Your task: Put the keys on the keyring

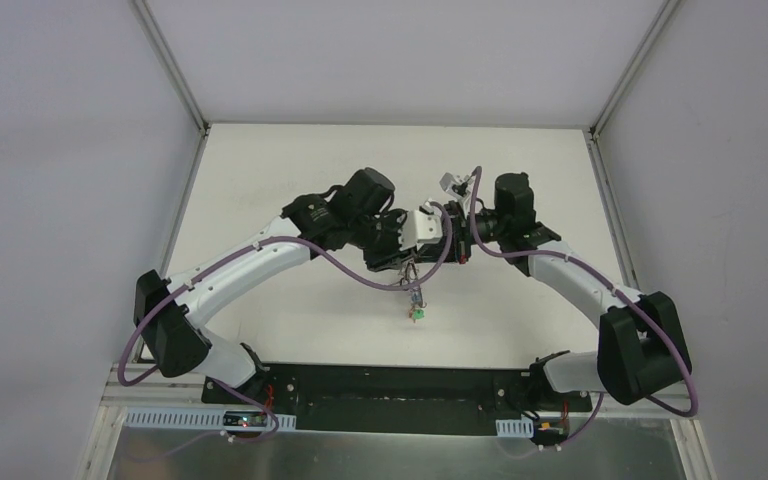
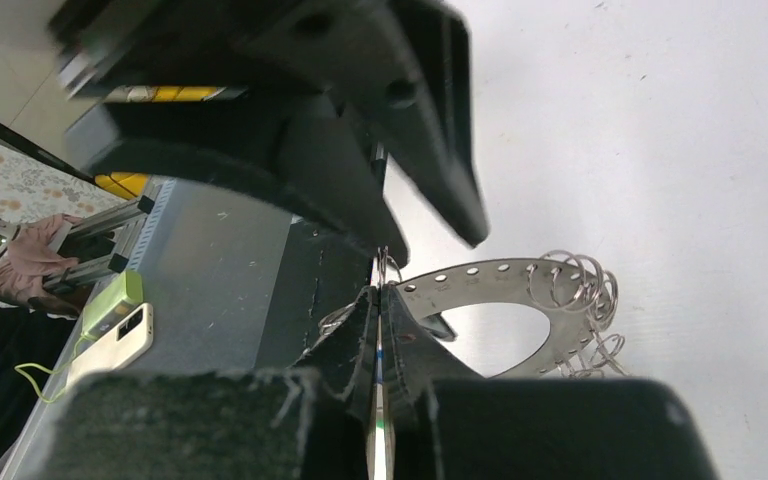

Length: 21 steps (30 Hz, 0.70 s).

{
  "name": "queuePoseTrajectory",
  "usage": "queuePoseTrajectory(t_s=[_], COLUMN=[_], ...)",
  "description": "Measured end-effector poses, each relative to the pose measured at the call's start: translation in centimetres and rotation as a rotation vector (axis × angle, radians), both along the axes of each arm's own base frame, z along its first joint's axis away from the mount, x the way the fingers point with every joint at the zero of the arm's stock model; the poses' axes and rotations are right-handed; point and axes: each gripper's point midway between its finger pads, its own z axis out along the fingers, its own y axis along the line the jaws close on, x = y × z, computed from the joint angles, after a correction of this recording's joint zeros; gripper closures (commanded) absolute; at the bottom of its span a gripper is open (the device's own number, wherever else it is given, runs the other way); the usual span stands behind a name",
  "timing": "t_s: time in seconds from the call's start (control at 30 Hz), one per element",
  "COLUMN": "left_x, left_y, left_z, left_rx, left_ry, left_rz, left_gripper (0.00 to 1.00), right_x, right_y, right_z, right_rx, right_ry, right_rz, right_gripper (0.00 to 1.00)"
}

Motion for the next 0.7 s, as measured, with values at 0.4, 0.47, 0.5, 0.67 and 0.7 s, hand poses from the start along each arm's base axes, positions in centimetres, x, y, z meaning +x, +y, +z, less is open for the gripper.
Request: queuePoseTrajectory(t_s=[0.4, 0.47, 0.5, 0.67, 0.7], left_x=[0.0, -0.6, -0.8, -1.3, -1.2], left_y=[-0.6, -1.1, -1.2, -1.8, -1.7], left_z=[2.1, 2.5, 2.7, 3.2, 3.2], left_rx=[-0.156, -0.183, -0.193, -0.227, -0.230], left_ry=[0.173, 0.204, 0.217, 0.252, 0.256], left_rz=[0.041, 0.021, 0.016, 0.003, 0.009], left_gripper=[0.61, 0.62, 0.62, 0.64, 0.65], right_x=[0.0, 0.0, 0.0, 0.0, 0.0], right_y=[-0.4, -0.4, -0.4, -0.4, -0.4], right_z=[0.6, 0.6, 0.6, 0.5, 0.5], right_rx=[0.013, 0.015, 0.016, 0.017, 0.017], right_ry=[-0.024, -0.025, -0.027, -0.021, -0.020], right_rz=[-0.014, -0.017, -0.019, -0.020, -0.020], right_gripper=[1.00, 1.00, 1.00, 1.00, 1.00])
